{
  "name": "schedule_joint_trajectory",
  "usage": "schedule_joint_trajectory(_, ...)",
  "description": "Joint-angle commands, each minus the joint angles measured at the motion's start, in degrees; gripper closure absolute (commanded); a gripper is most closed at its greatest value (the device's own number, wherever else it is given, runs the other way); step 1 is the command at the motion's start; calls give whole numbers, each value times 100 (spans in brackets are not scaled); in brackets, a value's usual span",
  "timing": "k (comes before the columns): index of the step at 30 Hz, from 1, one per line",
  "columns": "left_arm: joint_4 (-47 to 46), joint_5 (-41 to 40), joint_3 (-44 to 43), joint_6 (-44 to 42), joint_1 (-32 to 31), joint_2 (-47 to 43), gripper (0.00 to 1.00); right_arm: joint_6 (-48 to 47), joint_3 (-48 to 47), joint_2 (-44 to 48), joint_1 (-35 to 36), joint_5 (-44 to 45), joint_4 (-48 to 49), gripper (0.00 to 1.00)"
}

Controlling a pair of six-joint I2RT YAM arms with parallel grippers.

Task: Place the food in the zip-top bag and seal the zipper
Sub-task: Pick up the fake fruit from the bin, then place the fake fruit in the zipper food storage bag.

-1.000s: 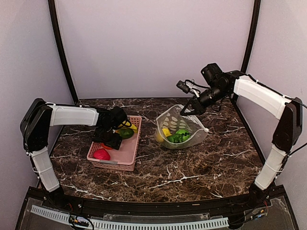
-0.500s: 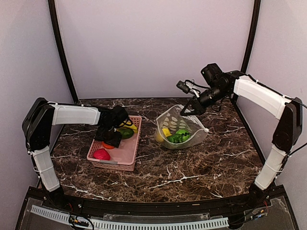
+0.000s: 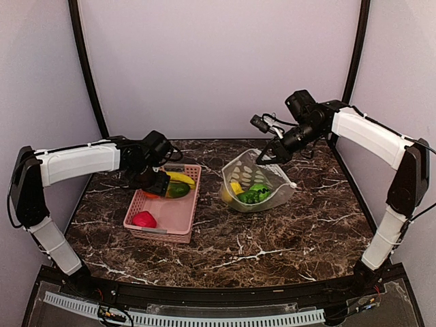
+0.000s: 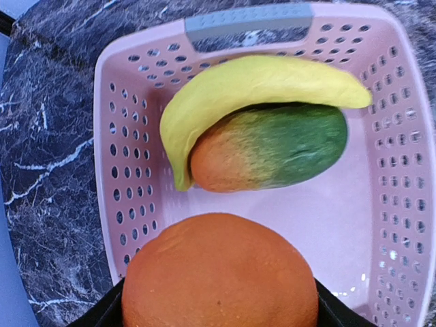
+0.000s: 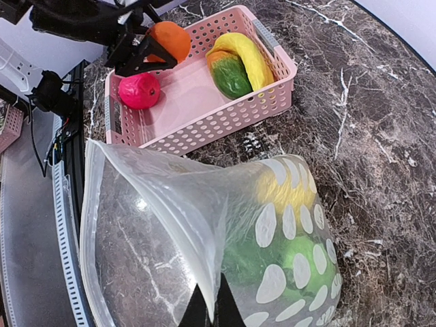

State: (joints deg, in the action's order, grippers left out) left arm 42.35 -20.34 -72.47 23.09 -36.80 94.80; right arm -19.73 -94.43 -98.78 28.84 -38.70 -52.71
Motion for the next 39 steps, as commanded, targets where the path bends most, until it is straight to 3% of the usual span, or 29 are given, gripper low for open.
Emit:
schedule_joint_trajectory(1,-20,361,-272,-248,-246,-588,37,-104,-267,20,65,187,-49,100)
schedule_joint_trajectory(5,-613,919,-500,-555,-663,-1014,38,-119,-605,-66,73,363,-181,100)
schedule_joint_trajectory(8,-1548,1529,-581,-751,-1064,-1397,39,-178,-1001,-205,69,407,-407,100)
schedule_joint_trajectory(10,-2246,2533,-576,-644,-1202,-1583,39,-320,-1513,-448,69,433,-814,100)
schedule_joint_trajectory(14,-3505,3223,-383,-220,-1327,-1781,40,-404,-2069,-695,69,628,-1173,100)
schedule_joint_trajectory(20,-4086,3273,-315,-101,-1563,-1621,40,-200,-1811,-580,78,705,-1023,100)
schedule_joint_trajectory(29,-4195,3370,-390,10,-1809,-1055,40,194,-1523,-575,78,1756,-744,100)
schedule_joint_trajectory(39,-4474,3376,-675,140,-2043,-438,40,465,-1740,-657,68,1117,-774,100)
